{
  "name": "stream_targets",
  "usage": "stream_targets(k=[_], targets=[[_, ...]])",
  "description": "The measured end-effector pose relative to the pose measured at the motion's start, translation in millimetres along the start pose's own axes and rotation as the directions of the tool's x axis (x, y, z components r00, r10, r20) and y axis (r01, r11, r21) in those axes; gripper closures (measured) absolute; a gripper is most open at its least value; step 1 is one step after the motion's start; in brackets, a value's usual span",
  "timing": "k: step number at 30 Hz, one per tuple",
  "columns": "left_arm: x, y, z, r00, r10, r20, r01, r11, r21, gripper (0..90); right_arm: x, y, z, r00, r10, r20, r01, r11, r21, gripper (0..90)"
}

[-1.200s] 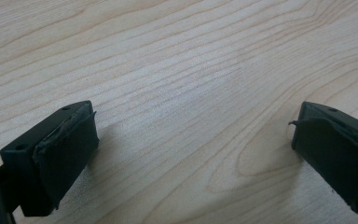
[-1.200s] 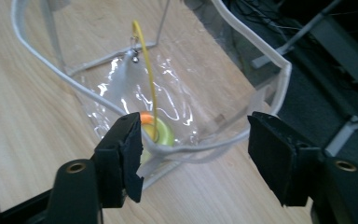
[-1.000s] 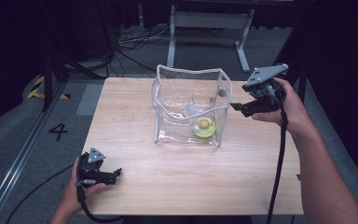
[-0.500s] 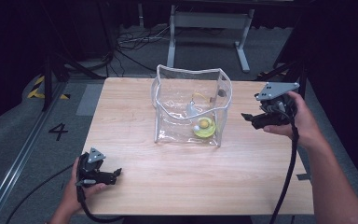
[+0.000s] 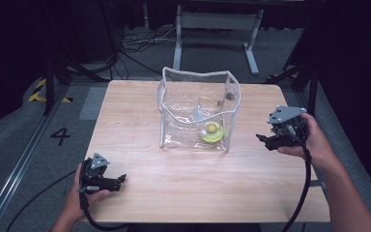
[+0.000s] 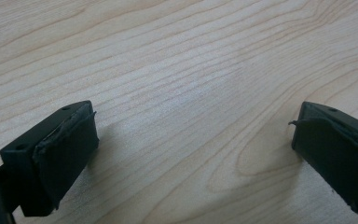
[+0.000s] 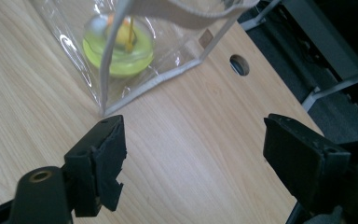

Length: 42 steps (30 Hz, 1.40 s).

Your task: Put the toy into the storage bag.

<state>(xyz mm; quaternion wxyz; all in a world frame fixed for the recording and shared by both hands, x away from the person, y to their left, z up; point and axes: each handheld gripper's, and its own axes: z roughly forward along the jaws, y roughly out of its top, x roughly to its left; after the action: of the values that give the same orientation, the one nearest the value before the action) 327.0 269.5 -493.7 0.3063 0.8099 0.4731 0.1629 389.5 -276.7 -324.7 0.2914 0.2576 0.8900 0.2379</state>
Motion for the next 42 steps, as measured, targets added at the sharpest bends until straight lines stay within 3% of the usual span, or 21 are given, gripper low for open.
stream_targets(k=[17, 27, 32, 38, 42], targets=[[0.0, 0.0, -0.1, 1.0, 0.001, -0.001, -0.001, 1.0, 0.0, 0.5, 17.9, -57.1, 30.7, 0.9994, 0.035, 0.006, -0.036, 0.996, 0.082, 19.4], [-0.6, -0.4, -0.2, 1.0, -0.004, -0.008, 0.004, 1.0, -0.002, 0.5, 24.0, -95.2, 35.3, 0.9954, 0.096, -0.001, -0.096, 0.995, 0.021, 18.3], [-0.7, -0.4, -0.3, 1.0, -0.004, -0.009, 0.004, 1.0, -0.001, 0.5, 29.1, -115.1, 38.2, 0.9941, 0.108, 0.005, -0.108, 0.994, 0.018, 17.5], [-0.7, -0.4, -0.3, 0.9999, -0.005, -0.009, 0.005, 1.0, -0.001, 0.5, 32.7, -139.4, 41.0, 0.9865, 0.163, 0.013, -0.163, 0.986, 0.016, 17.5], [-0.7, -0.4, -0.3, 1.0, -0.005, -0.009, 0.005, 1.0, -0.001, 0.5, 34.0, -160.4, 40.6, 0.972, 0.235, 0.011, -0.235, 0.972, 0.0, 17.5]])
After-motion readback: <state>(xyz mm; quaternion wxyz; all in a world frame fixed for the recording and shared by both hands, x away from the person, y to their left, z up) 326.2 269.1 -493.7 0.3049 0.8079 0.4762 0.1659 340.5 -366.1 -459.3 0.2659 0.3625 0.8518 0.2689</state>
